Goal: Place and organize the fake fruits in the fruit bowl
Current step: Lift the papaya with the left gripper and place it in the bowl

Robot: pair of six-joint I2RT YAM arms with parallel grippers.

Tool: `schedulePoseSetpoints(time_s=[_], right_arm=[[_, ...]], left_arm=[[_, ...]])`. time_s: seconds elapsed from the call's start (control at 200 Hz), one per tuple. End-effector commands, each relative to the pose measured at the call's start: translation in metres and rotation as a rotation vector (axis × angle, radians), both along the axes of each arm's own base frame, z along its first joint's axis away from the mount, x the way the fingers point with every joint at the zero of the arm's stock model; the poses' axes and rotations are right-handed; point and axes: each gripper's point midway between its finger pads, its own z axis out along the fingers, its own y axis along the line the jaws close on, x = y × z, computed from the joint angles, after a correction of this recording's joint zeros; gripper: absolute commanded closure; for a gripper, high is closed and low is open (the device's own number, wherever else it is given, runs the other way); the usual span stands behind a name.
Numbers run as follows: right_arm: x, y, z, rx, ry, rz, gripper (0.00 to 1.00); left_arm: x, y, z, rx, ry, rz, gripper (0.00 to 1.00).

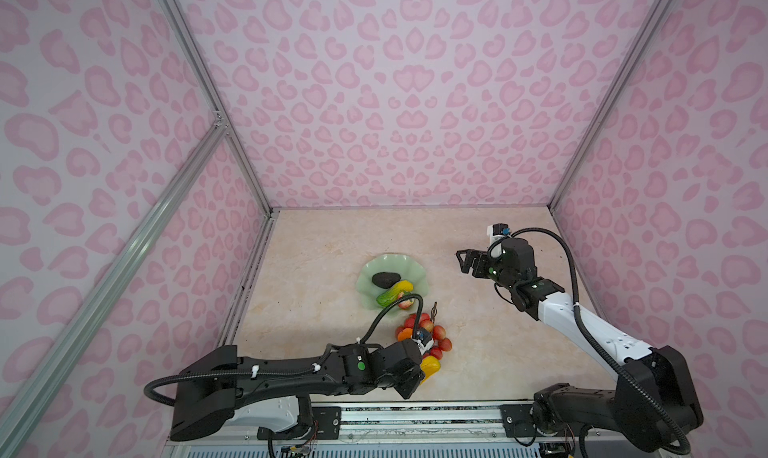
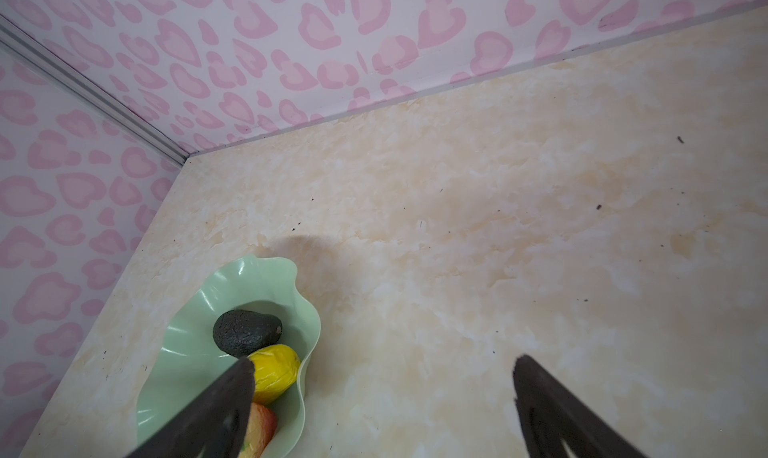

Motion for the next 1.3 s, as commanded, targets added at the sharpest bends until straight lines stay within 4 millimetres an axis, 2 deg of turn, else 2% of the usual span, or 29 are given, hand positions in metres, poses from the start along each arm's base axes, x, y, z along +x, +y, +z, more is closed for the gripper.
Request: schedulePoseSetpoints(time_s=[0.0, 0.125, 0.23, 0.305, 0.44, 0.6, 0.75, 0.875, 0.94, 1.02, 1.085, 1.175, 1.24, 1.295], right_arm=[[0.003, 0.001, 0.002, 0.021, -0.013, 0.000, 0.04], [0.004, -0.002, 0.002, 0.025, -0.008, -0.014, 0.04], [0.005, -0.003, 0.001, 0.026, 0.004, -0.020, 0.04], [0.004, -0.002, -0.001, 0.024, 0.017, -0.012, 0.04], [0.001, -0.003, -0.005, 0.019, 0.035, -0.014, 0.05], [-0.002, -0.003, -0.009, 0.023, 0.050, -0.014, 0.05], [-0.005, -0.003, -0.016, 0.022, 0.075, -0.008, 0.05], [-0.008, -0.003, -0.019, 0.012, 0.086, -0.003, 0.05], [-0.010, -0.001, -0.020, 0.003, 0.092, 0.023, 0.06], [-0.014, 0.001, -0.020, 0.001, 0.100, 0.041, 0.06], [-0.020, 0.008, -0.020, -0.009, 0.099, 0.084, 0.07], [-0.033, 0.026, -0.018, -0.072, 0.080, 0.167, 0.08], [-0.049, 0.048, -0.015, -0.136, 0.058, 0.249, 0.08], [-0.067, 0.075, -0.012, -0.164, 0.026, 0.365, 0.09]], left_arm=[[0.015, 0.024, 0.021, 0.005, -0.083, 0.042, 0.69], [0.050, 0.056, 0.059, -0.056, -0.161, 0.167, 0.68], [0.085, 0.073, 0.090, -0.134, -0.233, 0.255, 0.68], [0.109, 0.076, 0.107, -0.160, -0.277, 0.288, 0.68], [0.152, 0.069, 0.121, -0.123, -0.332, 0.314, 0.68], [0.205, 0.062, 0.115, -0.079, -0.322, 0.350, 0.69], [0.250, 0.060, 0.083, -0.031, -0.238, 0.402, 0.69], [0.267, 0.047, 0.055, 0.001, -0.183, 0.382, 0.68], [0.273, 0.043, 0.043, 0.017, -0.159, 0.385, 0.65], [0.278, 0.041, 0.035, 0.027, -0.148, 0.396, 0.48], [0.283, 0.043, 0.038, 0.010, -0.151, 0.417, 0.38], [0.287, 0.049, 0.053, -0.025, -0.180, 0.454, 0.32], [0.291, 0.058, 0.073, -0.058, -0.223, 0.492, 0.28], [0.292, 0.068, 0.091, -0.092, -0.263, 0.529, 0.25]])
